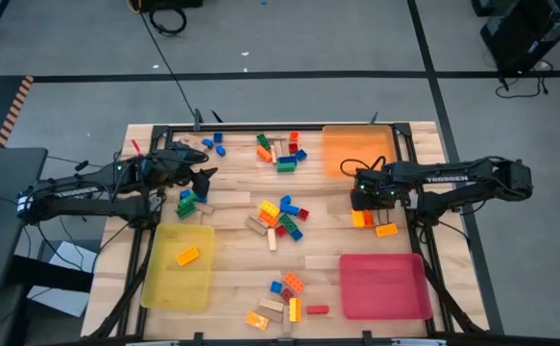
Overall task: Sort blocks by size
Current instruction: Put the brown block into the orange bin
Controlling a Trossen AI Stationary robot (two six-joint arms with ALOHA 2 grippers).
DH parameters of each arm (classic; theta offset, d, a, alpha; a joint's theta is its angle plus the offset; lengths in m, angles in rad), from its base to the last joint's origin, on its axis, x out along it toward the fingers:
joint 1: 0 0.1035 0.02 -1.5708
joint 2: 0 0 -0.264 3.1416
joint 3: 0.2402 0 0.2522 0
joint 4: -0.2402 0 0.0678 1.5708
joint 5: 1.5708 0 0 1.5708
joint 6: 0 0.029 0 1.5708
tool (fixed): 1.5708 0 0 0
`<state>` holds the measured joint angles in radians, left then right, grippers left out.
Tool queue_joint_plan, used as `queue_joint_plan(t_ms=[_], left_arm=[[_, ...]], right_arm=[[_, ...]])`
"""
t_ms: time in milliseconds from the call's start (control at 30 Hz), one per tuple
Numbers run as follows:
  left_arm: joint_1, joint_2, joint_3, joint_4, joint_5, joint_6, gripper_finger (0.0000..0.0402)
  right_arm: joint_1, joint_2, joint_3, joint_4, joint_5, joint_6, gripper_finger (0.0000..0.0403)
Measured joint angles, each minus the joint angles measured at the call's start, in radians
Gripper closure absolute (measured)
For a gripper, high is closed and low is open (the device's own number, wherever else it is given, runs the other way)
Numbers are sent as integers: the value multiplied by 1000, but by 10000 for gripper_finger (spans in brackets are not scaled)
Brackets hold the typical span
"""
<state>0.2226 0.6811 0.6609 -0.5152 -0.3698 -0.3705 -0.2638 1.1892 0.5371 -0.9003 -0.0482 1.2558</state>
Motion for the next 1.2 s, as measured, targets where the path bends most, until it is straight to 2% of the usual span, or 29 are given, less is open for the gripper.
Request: queue_joint_plan(t_ms=[167,467,567,667,967,1200], left_arm=[[0,0,0,0,0,0,110],[0,0,0,0,-1,0,110],[0,0,0,0,-1,0,110],[0,0,0,0,-1,0,110],[0,0,0,0,-1,1,110],[0,0,0,0,-1,1,110]], right_arm=[[14,0,1,1,10,1,299],[14,-37,37,1,23,-27,388],[14,-32,38,2,6,-28,393],[14,-22,39,2,-16,-26,367],[14,-13,41,2,7,-45,251],[14,-8,-45,110,13,-29,206]])
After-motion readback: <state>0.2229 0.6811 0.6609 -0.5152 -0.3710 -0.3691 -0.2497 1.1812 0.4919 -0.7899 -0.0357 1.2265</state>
